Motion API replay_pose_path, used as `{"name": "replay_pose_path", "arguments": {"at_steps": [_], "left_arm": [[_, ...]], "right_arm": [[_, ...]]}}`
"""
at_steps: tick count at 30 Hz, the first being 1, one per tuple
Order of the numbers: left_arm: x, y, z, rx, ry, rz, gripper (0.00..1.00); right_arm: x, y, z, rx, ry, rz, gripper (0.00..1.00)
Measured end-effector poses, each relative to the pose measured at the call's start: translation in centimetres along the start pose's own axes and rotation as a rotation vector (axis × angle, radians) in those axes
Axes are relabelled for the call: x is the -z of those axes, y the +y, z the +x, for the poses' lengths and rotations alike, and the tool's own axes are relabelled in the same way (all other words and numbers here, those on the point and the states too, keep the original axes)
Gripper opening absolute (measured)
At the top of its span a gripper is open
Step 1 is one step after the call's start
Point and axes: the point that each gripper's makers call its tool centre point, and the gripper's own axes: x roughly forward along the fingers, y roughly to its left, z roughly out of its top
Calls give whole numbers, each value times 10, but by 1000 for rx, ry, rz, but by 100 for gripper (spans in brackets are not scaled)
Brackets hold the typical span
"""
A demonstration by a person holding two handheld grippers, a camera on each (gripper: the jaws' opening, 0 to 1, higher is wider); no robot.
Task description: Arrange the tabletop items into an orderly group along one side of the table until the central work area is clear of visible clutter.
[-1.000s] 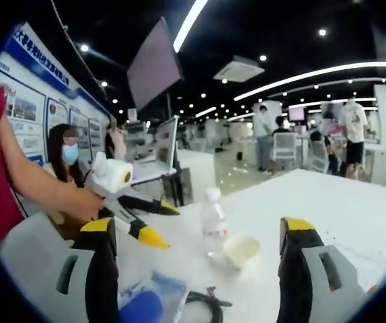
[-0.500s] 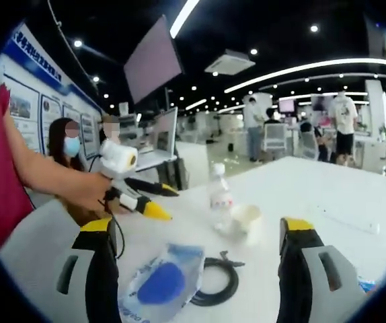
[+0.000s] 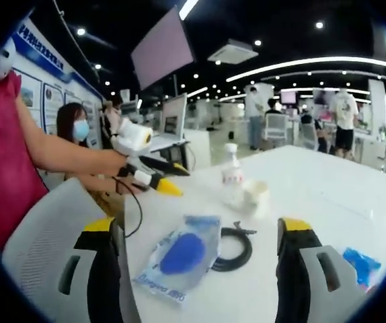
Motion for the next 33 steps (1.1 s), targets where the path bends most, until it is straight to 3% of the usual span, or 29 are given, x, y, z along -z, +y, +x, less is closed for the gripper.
{"name": "replay_pose_path", "arguments": {"at_steps": [7, 18, 26, 33], "left_arm": [[-1, -15, -2, 49, 14, 43, 66], [10, -32, 10, 124, 70, 80, 64], [32, -34, 26, 180, 171, 95, 52], [42, -32, 37, 200, 233, 104, 43]], "right_arm": [[9, 19, -9, -14, 35, -21, 97], [32, 34, -23, -31, 113, -16, 97], [32, 39, -27, -29, 117, -17, 96], [29, 41, -27, -24, 115, -21, 96]]}}
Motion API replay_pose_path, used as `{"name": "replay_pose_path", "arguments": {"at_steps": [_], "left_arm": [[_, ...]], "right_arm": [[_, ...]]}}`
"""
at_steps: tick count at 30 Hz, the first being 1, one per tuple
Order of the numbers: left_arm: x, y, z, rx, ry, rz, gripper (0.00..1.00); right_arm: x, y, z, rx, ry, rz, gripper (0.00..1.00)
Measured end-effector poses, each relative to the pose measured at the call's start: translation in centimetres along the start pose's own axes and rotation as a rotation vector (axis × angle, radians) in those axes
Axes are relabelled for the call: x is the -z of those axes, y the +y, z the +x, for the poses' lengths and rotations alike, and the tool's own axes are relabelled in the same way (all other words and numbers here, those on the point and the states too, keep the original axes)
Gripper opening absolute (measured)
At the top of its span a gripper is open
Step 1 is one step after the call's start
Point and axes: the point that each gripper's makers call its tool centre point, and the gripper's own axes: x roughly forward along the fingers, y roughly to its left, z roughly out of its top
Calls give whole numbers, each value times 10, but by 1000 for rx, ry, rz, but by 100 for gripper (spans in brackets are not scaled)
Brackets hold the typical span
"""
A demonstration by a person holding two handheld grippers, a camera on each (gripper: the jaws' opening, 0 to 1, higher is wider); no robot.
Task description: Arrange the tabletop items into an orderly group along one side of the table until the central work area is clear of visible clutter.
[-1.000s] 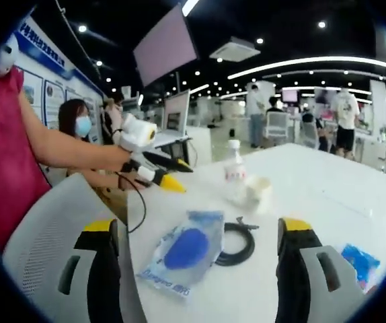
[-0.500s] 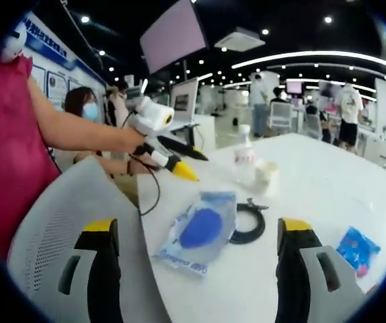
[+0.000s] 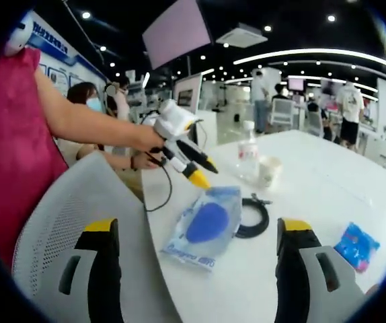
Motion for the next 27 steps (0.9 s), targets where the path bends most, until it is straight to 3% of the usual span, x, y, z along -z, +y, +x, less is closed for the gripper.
{"name": "replay_pose_path", "arguments": {"at_steps": [13, 27], "left_arm": [[13, 2, 25, 47, 112, 34, 26], [20, 3, 32, 73, 157, 51, 12]], "right_arm": [[-1, 1, -1, 33, 6, 16, 95], [0, 2, 3, 53, 12, 30, 94]]}}
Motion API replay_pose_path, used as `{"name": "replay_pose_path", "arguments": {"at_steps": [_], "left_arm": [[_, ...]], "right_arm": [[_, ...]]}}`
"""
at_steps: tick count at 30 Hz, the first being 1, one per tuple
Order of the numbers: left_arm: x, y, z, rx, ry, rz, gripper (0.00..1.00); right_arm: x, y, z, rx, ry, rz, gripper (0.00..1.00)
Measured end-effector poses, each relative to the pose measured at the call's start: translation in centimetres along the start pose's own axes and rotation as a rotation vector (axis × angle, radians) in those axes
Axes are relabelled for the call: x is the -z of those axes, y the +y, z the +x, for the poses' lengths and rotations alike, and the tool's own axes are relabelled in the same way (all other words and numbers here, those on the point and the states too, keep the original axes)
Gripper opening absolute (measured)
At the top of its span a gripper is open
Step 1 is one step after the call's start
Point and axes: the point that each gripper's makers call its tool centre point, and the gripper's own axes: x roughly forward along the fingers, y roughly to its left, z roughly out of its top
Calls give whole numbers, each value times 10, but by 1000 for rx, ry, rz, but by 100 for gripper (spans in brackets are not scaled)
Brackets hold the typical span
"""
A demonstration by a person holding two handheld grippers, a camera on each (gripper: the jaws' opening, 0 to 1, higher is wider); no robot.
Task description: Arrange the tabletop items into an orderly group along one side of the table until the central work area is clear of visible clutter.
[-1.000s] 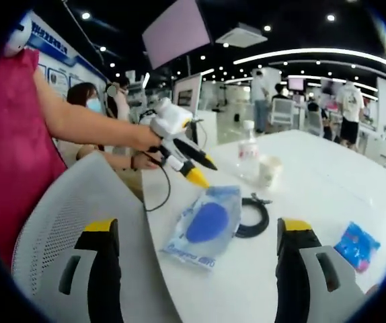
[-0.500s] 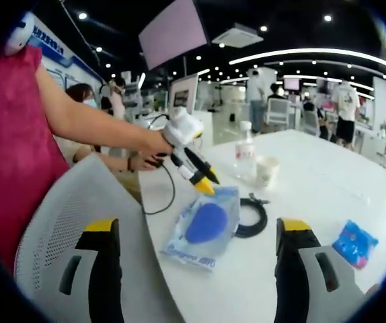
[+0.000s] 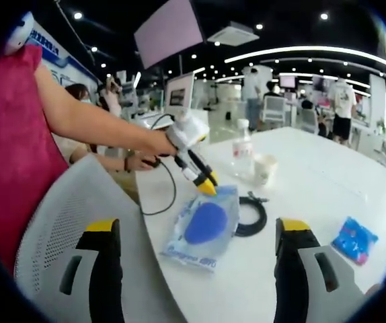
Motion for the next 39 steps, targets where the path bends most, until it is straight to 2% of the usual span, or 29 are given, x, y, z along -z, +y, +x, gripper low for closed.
{"name": "replay_pose_path", "arguments": {"at_steps": [4, 17, 23, 27, 31, 35, 39], "left_arm": [[2, 1, 0, 2, 7, -1, 6], [5, 3, -2, -19, 4, -28, 0], [7, 7, -6, -50, -10, -99, 0], [8, 11, -10, -57, -48, -195, 0], [13, 12, -12, -74, -52, -211, 0], [14, 12, -13, -85, -59, -225, 0], [14, 11, -14, -92, -66, -232, 0]], "right_arm": [[1, 0, 3, 0, 6, 1, 94], [6, -3, 10, 3, 31, 11, 93], [13, -6, 11, 10, 59, 21, 92], [17, -7, 13, 11, 75, 24, 92], [18, -7, 15, 11, 82, 26, 91], [31, -10, 18, 23, 134, 67, 88], [51, -10, 19, 28, 226, 143, 82]]}}
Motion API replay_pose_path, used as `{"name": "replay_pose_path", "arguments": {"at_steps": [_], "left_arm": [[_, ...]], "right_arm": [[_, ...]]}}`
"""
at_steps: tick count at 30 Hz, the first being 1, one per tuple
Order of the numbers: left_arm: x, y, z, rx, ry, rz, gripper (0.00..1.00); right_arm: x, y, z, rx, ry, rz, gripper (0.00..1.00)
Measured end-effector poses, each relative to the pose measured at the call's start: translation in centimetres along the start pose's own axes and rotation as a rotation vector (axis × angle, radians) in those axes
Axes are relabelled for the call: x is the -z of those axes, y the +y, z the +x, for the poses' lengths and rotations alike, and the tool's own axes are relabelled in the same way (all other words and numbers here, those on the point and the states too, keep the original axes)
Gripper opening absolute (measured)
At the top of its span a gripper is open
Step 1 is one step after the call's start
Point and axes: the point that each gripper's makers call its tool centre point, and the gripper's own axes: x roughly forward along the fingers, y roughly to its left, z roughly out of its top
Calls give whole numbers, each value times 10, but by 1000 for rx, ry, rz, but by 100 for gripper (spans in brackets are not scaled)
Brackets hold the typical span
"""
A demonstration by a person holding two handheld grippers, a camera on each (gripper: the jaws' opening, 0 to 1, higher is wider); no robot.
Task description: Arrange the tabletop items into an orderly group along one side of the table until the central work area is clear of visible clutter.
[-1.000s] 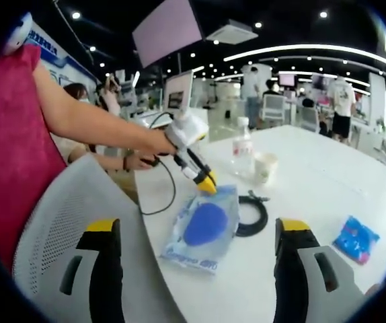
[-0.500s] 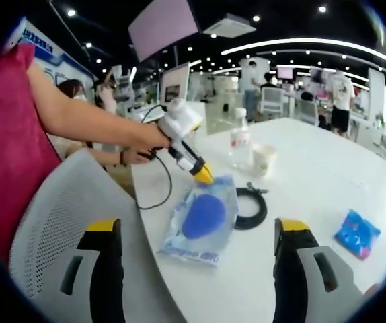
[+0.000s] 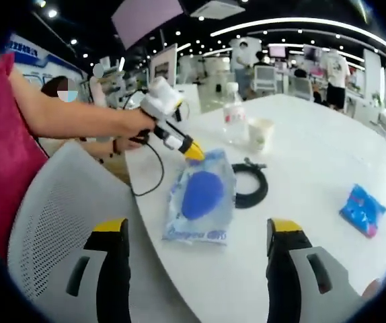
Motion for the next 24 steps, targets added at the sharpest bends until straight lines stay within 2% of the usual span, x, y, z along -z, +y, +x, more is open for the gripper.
{"name": "replay_pose_path", "arguments": {"at_steps": [5, 9, 11, 14, 18, 24], "left_arm": [[1, 0, -1, -5, -7, -12, 0], [0, -1, -1, -10, -11, -19, 0], [0, -2, -2, -9, -12, -22, 0], [0, -3, -2, -9, -14, -25, 0], [0, -4, -3, -11, -17, -33, 0], [1, -3, -3, -10, -18, -44, 0]], "right_arm": [[13, 5, 6, -16, 71, 67, 73], [24, 7, 12, -25, 135, 210, 63], [27, 6, 14, -20, 150, 244, 59], [33, 9, 19, -28, 183, 248, 51], [43, 12, 27, -27, 241, 305, 49], [47, 13, 39, -45, 254, 398, 45]]}}
